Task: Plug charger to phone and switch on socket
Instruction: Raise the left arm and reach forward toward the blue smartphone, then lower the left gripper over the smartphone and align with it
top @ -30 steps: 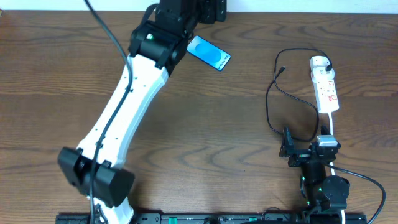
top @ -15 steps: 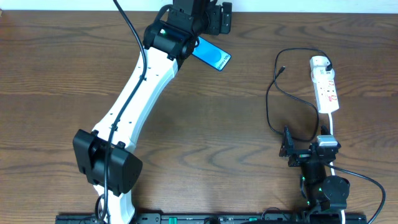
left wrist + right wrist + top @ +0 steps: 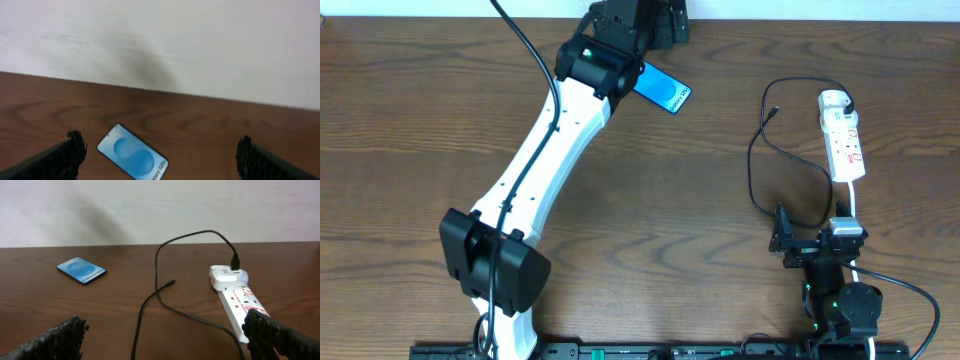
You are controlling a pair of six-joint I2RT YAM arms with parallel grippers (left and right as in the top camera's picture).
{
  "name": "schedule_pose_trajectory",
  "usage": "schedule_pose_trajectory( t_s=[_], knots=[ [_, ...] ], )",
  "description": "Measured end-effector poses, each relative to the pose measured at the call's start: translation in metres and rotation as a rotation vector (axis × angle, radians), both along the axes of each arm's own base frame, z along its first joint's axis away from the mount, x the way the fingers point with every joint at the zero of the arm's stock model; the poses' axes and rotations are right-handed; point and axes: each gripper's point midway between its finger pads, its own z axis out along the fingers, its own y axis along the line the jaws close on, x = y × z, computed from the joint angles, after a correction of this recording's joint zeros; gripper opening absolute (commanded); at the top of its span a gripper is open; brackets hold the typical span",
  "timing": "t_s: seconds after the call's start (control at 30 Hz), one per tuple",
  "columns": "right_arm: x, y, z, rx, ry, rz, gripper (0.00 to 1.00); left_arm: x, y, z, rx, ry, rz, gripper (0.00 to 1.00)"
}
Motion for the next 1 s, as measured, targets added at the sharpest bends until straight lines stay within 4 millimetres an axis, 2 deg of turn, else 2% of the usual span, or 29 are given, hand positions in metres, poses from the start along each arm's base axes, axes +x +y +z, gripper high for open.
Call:
schedule_pose_trajectory(
  t_s=[0.23, 0.33, 0.53, 0.7, 1.0],
  knots=[
    [0.0, 0.0, 0.0, 0.0, 0.0, 0.0, 0.99, 0.006, 0.009, 0.004, -0.036, -0.023, 0.113, 0.98],
    [0.0, 0.0, 0.0, 0.0, 0.0, 0.0, 0.99, 0.018, 0.006, 0.006, -0.05, -0.034, 0.136, 0.98],
    [0.0, 0.0, 0.0, 0.0, 0.0, 0.0, 0.99, 0.04, -0.004, -0.011, -0.061, -0.004, 0.16, 0.98],
    [0.0, 0.0, 0.0, 0.0, 0.0, 0.0, 0.99, 0.055, -0.007, -0.044, -0.104, 0.049, 0.209, 0.98],
    [0.0, 0.0, 0.0, 0.0, 0.0, 0.0, 0.99, 0.071, -0.009, -0.141, -0.165, 0.202, 0.326, 0.98]
  ],
)
